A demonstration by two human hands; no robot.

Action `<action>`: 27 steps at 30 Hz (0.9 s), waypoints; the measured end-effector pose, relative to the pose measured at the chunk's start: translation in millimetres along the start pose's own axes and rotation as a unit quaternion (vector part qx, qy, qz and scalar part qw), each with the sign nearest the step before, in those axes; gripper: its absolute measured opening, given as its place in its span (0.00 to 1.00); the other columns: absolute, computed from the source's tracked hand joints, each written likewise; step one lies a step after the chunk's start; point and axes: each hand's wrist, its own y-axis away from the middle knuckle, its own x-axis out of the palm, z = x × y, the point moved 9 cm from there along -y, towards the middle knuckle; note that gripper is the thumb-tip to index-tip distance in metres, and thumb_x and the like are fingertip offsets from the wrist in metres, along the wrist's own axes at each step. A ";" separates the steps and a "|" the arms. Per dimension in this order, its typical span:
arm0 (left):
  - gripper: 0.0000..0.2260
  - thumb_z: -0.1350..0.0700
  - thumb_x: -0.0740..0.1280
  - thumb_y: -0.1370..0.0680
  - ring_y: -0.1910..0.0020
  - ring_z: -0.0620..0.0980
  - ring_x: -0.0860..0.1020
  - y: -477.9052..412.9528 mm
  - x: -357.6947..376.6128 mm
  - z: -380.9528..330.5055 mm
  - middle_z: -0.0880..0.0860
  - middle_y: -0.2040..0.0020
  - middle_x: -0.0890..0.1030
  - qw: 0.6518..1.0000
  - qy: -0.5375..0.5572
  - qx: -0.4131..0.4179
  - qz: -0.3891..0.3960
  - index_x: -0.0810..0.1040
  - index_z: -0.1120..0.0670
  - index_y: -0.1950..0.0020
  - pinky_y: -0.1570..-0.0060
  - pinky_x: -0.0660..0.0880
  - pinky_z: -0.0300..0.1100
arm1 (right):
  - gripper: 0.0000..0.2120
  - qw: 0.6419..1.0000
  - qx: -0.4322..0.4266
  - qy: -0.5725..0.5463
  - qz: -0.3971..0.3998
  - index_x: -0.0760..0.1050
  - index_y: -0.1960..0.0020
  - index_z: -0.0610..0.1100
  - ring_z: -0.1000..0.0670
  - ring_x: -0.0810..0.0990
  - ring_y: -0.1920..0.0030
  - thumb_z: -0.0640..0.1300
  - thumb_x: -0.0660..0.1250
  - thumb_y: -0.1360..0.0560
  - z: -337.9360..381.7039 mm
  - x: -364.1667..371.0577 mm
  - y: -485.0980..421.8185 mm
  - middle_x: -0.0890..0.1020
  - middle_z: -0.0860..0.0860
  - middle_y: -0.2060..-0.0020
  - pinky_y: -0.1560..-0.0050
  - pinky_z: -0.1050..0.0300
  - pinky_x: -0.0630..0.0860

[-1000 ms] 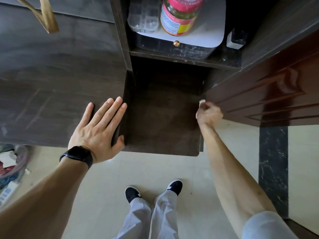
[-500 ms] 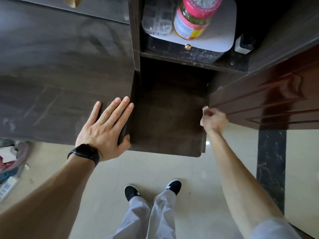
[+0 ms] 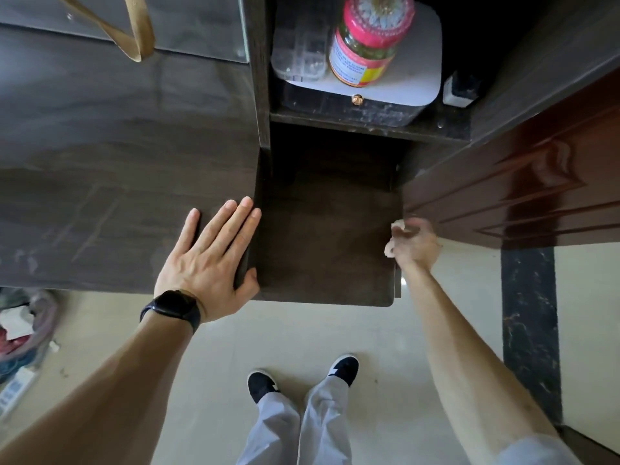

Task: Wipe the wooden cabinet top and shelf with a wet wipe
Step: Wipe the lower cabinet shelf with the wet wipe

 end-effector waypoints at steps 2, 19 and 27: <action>0.38 0.43 0.57 0.27 0.19 0.49 0.52 0.8 0.1 -0.6 0.49 0.18 0.52 1.000 0.002 0.002 -0.001 0.52 0.52 0.18 0.22 0.50 0.59 | 0.03 1.000 -0.007 0.007 0.009 0.79 0.54 0.51 0.55 0.83 0.68 0.47 0.72 0.27 -11.5 -6.6 12.2 0.83 0.54 0.72 0.60 0.62 0.78; 0.39 0.41 0.58 0.26 0.19 0.50 0.51 0.7 2.1 0.6 0.50 0.17 0.51 1.000 -0.001 0.004 -0.003 0.51 0.51 0.18 0.22 0.49 0.59 | 0.06 0.997 -0.055 0.037 -0.030 0.75 0.58 0.45 0.55 0.82 0.68 0.45 0.69 0.24 8.1 -6.4 5.8 0.83 0.51 0.72 0.61 0.64 0.77; 0.39 0.41 0.57 0.26 0.19 0.49 0.51 0.3 1.4 -0.9 0.50 0.17 0.51 1.000 -0.004 0.008 -0.008 0.51 0.51 0.18 0.22 0.50 0.59 | 0.06 0.931 -0.274 0.237 -0.046 0.75 0.55 0.38 0.38 0.79 0.61 0.31 0.68 0.30 20.1 0.8 48.9 0.78 0.41 0.56 0.61 0.56 0.71</action>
